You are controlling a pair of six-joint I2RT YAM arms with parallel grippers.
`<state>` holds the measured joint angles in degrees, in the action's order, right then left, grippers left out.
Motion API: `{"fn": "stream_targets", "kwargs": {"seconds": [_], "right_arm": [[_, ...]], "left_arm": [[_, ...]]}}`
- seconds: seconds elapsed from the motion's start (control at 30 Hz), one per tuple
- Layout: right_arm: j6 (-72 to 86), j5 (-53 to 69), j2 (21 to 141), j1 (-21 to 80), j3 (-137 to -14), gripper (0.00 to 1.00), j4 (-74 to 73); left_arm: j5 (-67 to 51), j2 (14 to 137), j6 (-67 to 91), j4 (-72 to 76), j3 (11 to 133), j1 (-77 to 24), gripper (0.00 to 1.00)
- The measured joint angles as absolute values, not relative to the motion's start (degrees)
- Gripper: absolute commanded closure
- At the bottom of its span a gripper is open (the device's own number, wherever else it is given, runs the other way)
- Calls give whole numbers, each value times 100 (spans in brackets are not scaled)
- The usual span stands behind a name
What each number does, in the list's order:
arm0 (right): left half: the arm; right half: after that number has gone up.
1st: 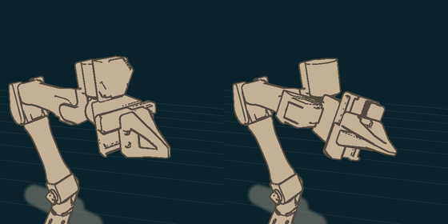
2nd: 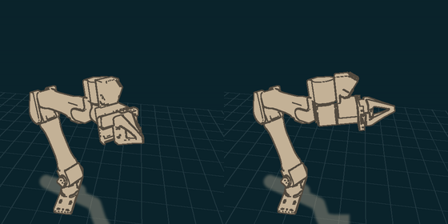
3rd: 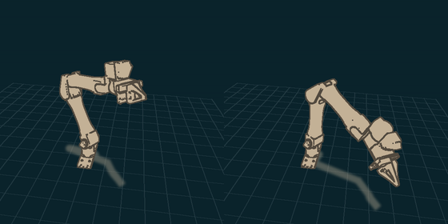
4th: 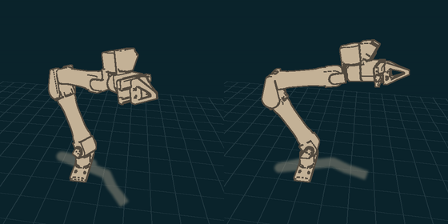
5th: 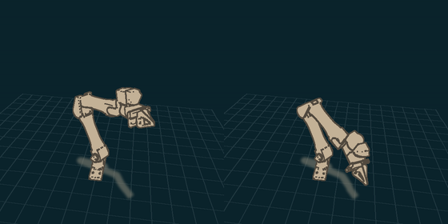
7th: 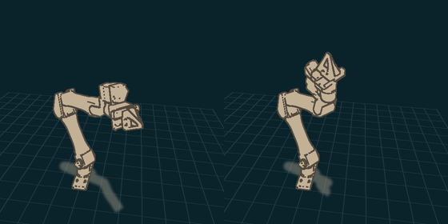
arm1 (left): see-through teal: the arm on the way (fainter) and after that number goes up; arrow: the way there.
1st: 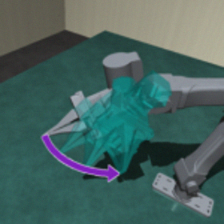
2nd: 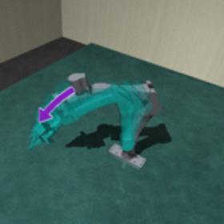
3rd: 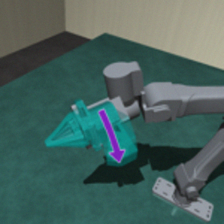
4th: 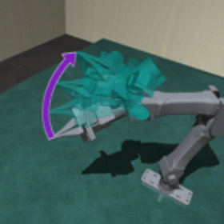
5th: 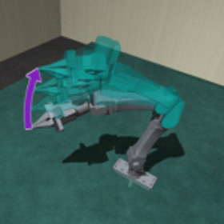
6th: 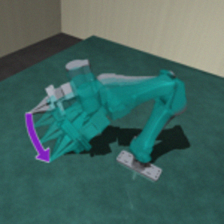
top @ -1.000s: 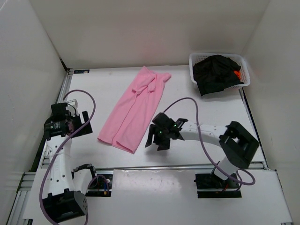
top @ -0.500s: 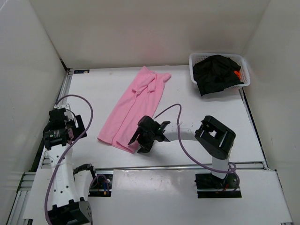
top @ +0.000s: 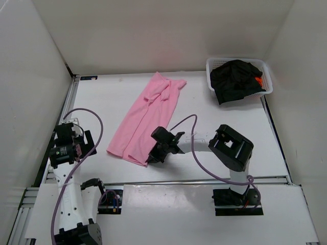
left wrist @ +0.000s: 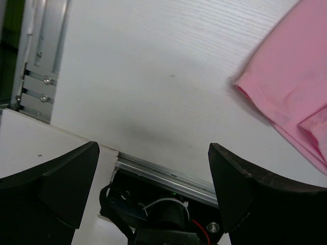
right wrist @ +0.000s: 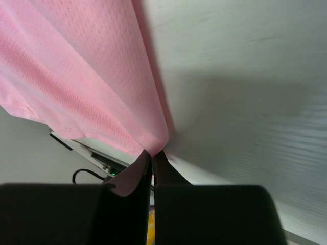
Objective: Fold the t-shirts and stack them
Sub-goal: Rotate the tshirt 90 degrees
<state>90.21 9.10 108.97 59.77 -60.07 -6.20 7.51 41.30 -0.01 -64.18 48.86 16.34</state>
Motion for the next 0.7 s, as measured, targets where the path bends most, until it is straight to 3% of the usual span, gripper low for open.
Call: {"fn": "stream_targets", "kwargs": {"seconds": [0.2,0.23,0.3,0.53,0.63,0.7], "right_arm": [[7666,1387,10324,5481,-5334,100,-860],[7382,1533,10215,5345,-5190,100,-893],[6698,1916,10033,5046,-4904,100,-934],[4899,2521,9341,4403,-4147,100,-1372],[4294,2445,9063,4316,-4003,96,-1752],[4045,2423,8906,4303,-3894,81,-1874]], "left_arm": [[-78,4727,3,-6761,5157,1573,1],[-183,4936,1,-6814,5310,1474,4],[-307,5492,8,-6829,5686,1125,9],[-1170,7000,8,-6563,6613,-681,5],[-1441,7008,5,-6198,6593,-1555,8],[-1503,7002,1,-5804,6425,-2156,9]]}}
